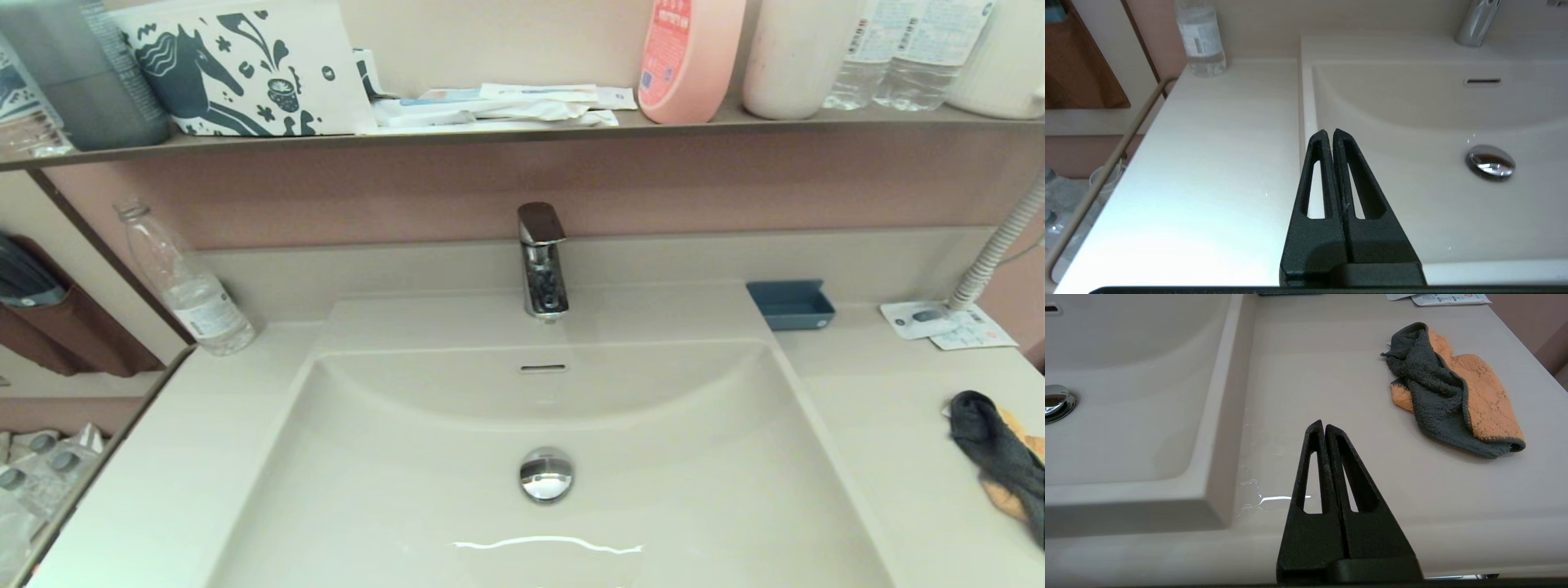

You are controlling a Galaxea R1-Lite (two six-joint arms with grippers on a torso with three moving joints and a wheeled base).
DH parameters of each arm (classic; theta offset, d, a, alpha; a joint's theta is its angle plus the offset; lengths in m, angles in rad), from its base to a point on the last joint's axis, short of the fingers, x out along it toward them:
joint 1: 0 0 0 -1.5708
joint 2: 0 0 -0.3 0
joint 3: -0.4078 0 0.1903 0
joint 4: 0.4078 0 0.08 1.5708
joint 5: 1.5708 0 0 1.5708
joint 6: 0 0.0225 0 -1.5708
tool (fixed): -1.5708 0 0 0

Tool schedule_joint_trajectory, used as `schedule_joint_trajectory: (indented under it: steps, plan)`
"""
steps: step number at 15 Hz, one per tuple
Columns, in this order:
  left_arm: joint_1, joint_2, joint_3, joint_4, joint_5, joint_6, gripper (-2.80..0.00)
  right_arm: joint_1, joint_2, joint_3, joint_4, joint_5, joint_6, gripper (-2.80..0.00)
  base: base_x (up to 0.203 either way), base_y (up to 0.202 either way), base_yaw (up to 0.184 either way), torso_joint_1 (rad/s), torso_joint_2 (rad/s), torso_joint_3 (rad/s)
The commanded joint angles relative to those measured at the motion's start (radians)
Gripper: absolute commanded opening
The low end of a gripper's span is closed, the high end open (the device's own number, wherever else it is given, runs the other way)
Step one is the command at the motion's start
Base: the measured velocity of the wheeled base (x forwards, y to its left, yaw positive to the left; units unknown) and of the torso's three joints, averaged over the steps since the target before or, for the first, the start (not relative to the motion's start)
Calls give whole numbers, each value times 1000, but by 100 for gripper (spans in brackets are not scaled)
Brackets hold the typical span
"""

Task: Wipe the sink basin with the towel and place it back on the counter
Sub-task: Pick up the cloth

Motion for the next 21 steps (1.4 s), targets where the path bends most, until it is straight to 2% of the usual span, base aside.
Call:
schedule_joint_trajectory:
  steps: [1, 6, 21]
  plan:
    - [0, -14, 38, -3, -1, 2, -280, 0, 0, 0, -1, 0, 0, -280, 0, 0, 0, 0, 0, 0]
    - [0, -14, 38, 31, 5, -15, -280, 0, 0, 0, -1, 0, 0, -280, 0, 0, 0, 0, 0, 0]
    - [0, -14, 38, 31, 5, -38, -280, 0, 0, 0, -2, 0, -8, -280, 0, 0, 0, 0, 0, 0]
